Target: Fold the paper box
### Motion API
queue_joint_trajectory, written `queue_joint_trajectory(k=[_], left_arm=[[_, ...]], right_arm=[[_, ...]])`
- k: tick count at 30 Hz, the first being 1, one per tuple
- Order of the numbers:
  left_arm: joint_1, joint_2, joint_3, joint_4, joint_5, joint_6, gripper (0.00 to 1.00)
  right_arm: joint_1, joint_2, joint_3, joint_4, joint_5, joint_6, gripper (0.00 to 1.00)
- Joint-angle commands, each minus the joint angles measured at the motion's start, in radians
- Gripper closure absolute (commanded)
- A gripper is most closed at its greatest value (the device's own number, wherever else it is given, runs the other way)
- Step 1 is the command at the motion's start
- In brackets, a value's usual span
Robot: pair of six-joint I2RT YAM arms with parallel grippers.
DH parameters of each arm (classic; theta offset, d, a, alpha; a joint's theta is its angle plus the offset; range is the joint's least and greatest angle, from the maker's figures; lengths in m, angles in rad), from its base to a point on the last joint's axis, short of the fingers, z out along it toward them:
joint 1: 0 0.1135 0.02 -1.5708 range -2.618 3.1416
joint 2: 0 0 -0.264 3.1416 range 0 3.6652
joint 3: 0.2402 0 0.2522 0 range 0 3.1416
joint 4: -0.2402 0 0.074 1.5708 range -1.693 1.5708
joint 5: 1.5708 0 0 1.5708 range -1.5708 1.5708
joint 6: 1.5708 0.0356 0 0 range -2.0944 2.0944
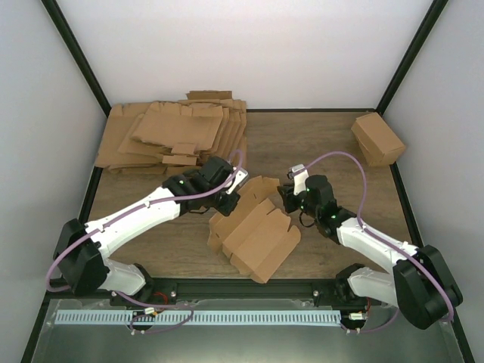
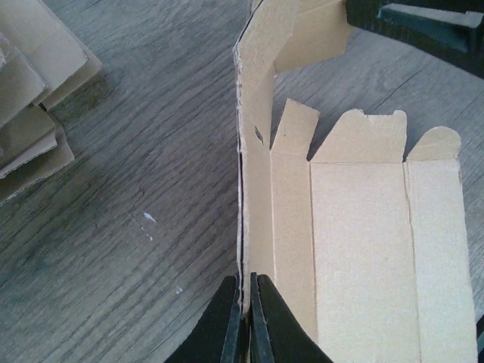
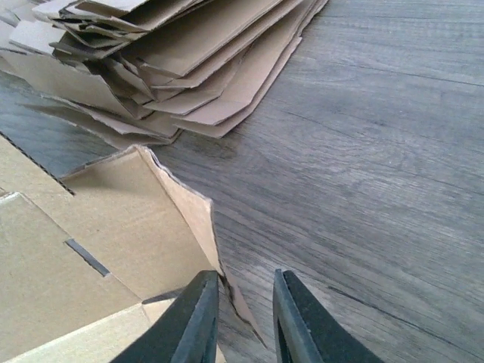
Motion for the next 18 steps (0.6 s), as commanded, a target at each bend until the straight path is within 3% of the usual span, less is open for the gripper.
queue_joint_trajectory(k=[1,8,18], left_arm=[[-0.016,0.010,0.002,-0.030,-0.053,0.024,0.96],[-0.048,0.009,0.011,-0.053,-0.142,0.039,0.96],[-0.123,0.004,0.007,-0.062,-0.275,0.056,0.96]], right_arm=[[0.006,-0.010,0.014,-0.015,0.037,0.004,0.80],[0.005,-0.019,0.012,-0.023,0.002,0.014,0.99],[0.006,-0.043,-0.036,0.004,-0.042,0.055,0.98]])
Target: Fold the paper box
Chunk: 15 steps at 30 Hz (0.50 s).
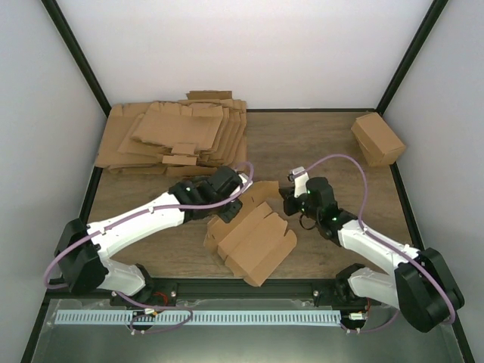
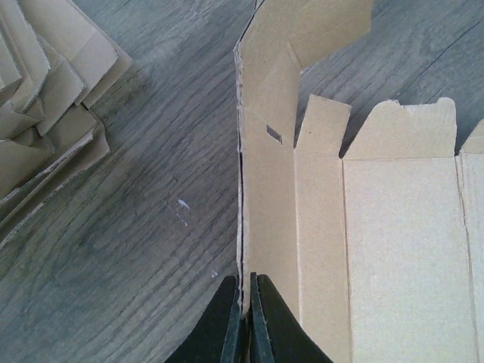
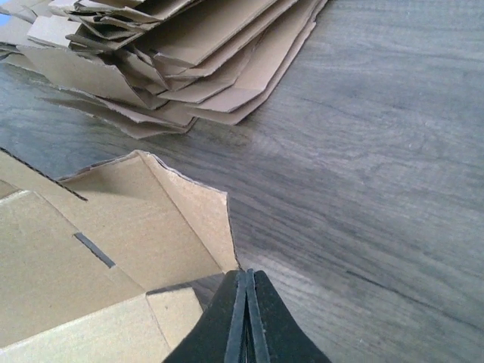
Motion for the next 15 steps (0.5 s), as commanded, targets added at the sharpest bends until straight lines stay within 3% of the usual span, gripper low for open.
queue_joint_trajectory(k=[1,6,15], left_arm=[[-0.032,0.001,0.008,-0.018,-0.093,0.019,0.96],[-0.073,0.019,0.016,-0.034,-0.160,0.033,0.96],[-0.081,0.027,0.006,-0.007,-0.139,0.038,0.96]], right_arm=[[0.004,-0.027,-0.028,0.026,-0.015,0.027,0.95],[0.004,-0.026,-0.044,0.036,-0.017,0.055,0.85],[0.004,-0.021,-0.046,0.023,-0.046,0.125,0.73]])
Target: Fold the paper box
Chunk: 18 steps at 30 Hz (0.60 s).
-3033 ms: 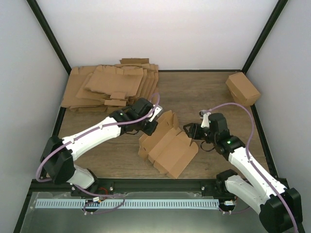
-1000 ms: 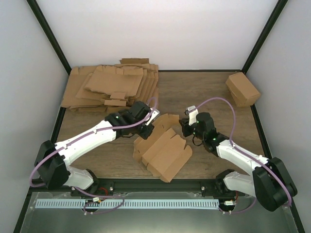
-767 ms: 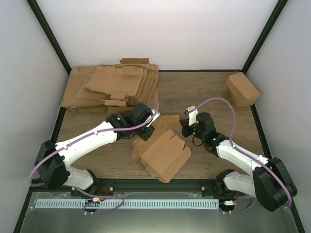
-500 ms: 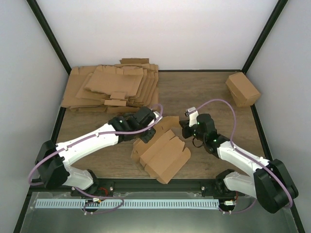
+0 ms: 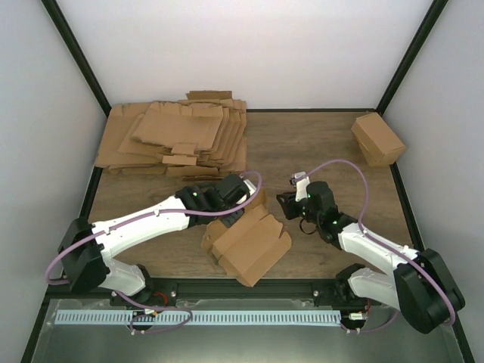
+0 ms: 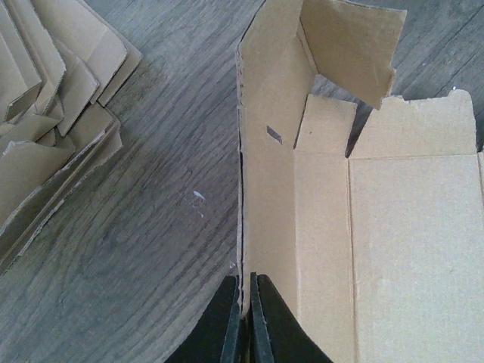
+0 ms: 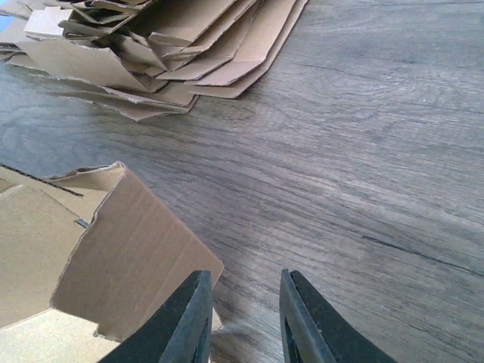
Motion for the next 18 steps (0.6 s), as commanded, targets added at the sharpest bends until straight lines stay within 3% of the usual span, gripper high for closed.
queue_joint_trajectory(k=[1,7,16,18], left_arm=[[-0.005,0.005,0.004,0.020,-0.005,0.010,0.96],[-0.005,0.009,0.004,0.021,-0.006,0.009,0.96],[-0.004,0.002,0.007,0.025,-0.002,0.014,0.96],[-0.005,0.004,0.006,0.026,0.000,0.016,0.96]], right_arm=[[0.003,-0.016,0.010,0.004,-0.027,0.043,0.72],[0.004,-0.078,0.024,-0.045,-0.075,0.059,0.67],[0.003,-0.200,-0.013,-0.055,-0.014,0.169,0.63],[0.002,-0.215,-0.033,-0.021,-0.054,0.182,0.72]])
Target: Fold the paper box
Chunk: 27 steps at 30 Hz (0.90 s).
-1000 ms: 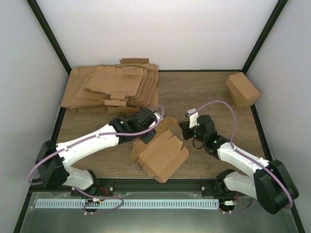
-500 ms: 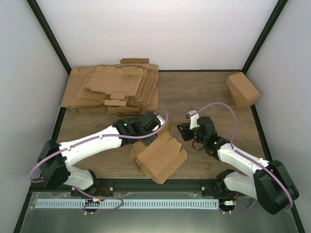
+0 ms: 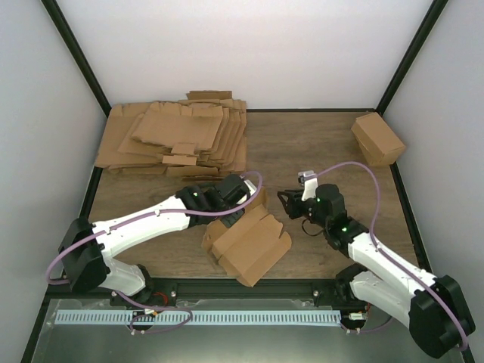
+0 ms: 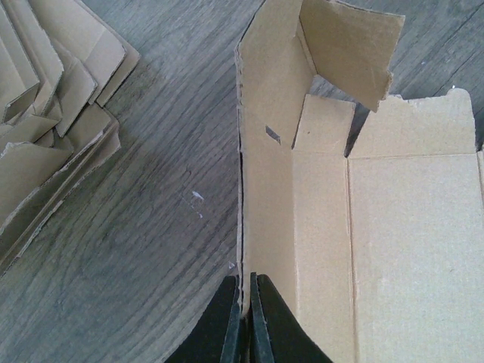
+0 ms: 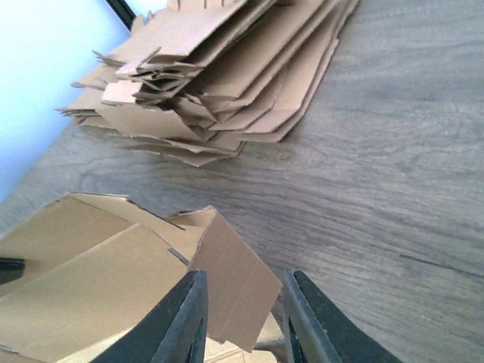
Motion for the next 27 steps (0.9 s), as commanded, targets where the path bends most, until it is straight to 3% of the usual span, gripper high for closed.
queue_joint_trajectory(k=[1,4,5,18,24,27], left_arm=[[-0.004,0.003,0.005,0.024,0.000,0.013,0.96],[-0.004,0.007,0.005,0.025,-0.002,0.014,0.96],[-0.004,0.008,0.007,0.024,-0.004,0.015,0.96],[-0.032,0.059,0.036,-0.011,-0.089,0.014,0.96],[-0.064,0.090,0.052,-0.019,-0.164,0.005,0.96],[-0.075,0.096,0.053,-0.019,-0.194,0.005,0.96]], right_arm=[[0.003,-0.043,-0.034,0.054,-0.035,0.071,0.77],[0.003,-0.005,-0.034,0.091,-0.112,0.083,0.97],[0.003,0.017,-0.029,0.102,-0.135,0.083,0.99],[0.004,0.253,0.059,0.190,-0.334,0.082,0.99],[0.004,0.217,0.049,0.128,-0.262,0.073,0.99],[0.004,0.190,0.035,0.103,-0.232,0.034,0.88]])
